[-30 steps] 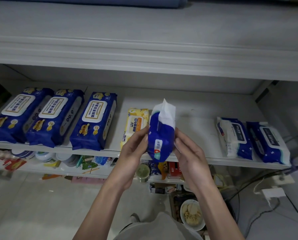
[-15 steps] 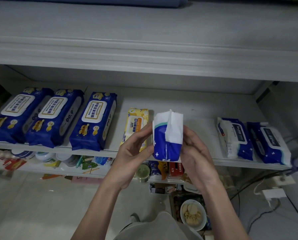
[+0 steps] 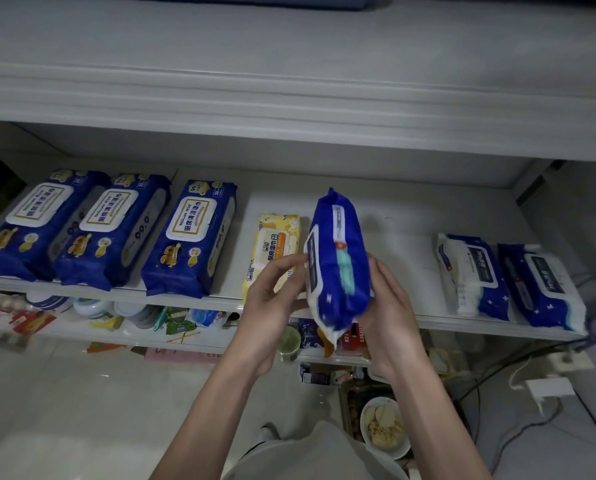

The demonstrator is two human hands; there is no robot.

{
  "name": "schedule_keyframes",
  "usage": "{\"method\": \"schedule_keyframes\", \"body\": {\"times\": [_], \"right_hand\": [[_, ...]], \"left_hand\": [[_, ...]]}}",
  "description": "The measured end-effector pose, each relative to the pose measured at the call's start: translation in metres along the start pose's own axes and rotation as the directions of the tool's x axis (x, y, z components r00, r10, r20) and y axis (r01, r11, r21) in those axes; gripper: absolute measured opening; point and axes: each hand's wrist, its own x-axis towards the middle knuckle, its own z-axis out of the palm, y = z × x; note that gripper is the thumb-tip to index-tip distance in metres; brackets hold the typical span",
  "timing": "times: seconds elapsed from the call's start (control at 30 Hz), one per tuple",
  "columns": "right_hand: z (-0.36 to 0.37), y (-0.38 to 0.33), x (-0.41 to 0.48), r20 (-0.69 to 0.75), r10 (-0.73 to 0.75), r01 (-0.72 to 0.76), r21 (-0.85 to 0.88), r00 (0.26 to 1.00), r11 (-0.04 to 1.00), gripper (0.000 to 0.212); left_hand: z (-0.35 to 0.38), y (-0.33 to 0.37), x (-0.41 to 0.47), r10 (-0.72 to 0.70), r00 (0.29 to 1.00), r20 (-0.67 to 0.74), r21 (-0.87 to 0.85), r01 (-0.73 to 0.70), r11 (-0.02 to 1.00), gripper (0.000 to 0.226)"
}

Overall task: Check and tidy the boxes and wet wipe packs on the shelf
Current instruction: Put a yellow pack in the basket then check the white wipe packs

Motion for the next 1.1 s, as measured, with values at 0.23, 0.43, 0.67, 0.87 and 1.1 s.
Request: {"method": "schedule_keyframes", "body": {"times": [0.23, 0.43, 0.67, 0.87, 1.1], "right_hand": [[0.007, -0.003, -0.001, -0.020, -0.060, 0.059, -0.032, 0.998, 0.998, 0.031], [0.006, -0.004, 0.002, -0.096, -0.067, 0.061, -0.069, 0.993, 0.996, 0.032], [0.004, -0.008, 0.005, -0.077, -0.099, 0.077, -0.248, 0.992, 0.966, 0.032], [-0.011, -0.008, -0.001, -0.032, 0.140, -0.143, -0.264, 0.990, 0.954, 0.038], [-0.052, 0.021, 0.000, -0.264, 0.183, -0.202, -0.049, 0.947, 0.978, 0.030]], "left_hand": [[0.009, 0.000, 0.014, -0.060, 0.998, -0.011, -0.002, 0.060, 0.998, 0.030], [0.011, -0.004, 0.017, -0.117, 0.993, -0.003, -0.074, 0.116, 0.990, 0.030], [0.012, -0.006, 0.016, -0.067, 0.996, -0.051, -0.021, 0.066, 0.998, 0.028], [0.006, -0.019, 0.015, 0.113, 0.992, -0.060, 0.249, -0.095, 0.964, 0.033], [0.008, -0.047, 0.000, 0.130, 0.991, 0.011, 0.403, -0.123, 0.907, 0.024]]}}
